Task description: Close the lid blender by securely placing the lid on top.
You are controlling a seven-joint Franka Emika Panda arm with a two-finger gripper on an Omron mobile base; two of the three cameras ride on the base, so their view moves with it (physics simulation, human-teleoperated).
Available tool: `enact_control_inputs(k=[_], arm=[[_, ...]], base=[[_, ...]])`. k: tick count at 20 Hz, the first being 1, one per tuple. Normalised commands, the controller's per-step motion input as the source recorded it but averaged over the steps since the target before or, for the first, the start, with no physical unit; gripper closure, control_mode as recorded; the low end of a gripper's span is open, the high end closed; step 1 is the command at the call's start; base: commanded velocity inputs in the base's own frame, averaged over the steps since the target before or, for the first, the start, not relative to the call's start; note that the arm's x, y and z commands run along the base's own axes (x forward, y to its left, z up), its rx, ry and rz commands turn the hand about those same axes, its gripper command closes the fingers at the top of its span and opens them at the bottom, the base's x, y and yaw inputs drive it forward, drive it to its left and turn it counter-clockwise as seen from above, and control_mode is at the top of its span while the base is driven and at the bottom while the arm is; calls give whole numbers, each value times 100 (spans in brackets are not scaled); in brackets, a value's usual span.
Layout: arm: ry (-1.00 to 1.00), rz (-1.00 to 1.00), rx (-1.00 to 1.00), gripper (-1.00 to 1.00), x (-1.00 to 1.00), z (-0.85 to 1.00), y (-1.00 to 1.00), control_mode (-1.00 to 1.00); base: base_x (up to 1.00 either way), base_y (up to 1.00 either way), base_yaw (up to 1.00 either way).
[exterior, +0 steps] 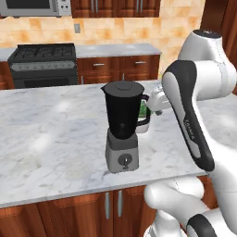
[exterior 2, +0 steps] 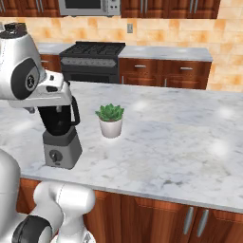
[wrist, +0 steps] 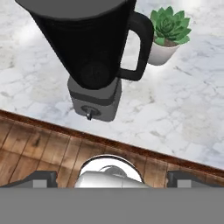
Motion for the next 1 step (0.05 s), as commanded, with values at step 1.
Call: enact_control_inputs(k=[1], arm=[[0,0,0,-100,0,-10,-6,-100]], base=[[0,0,0]])
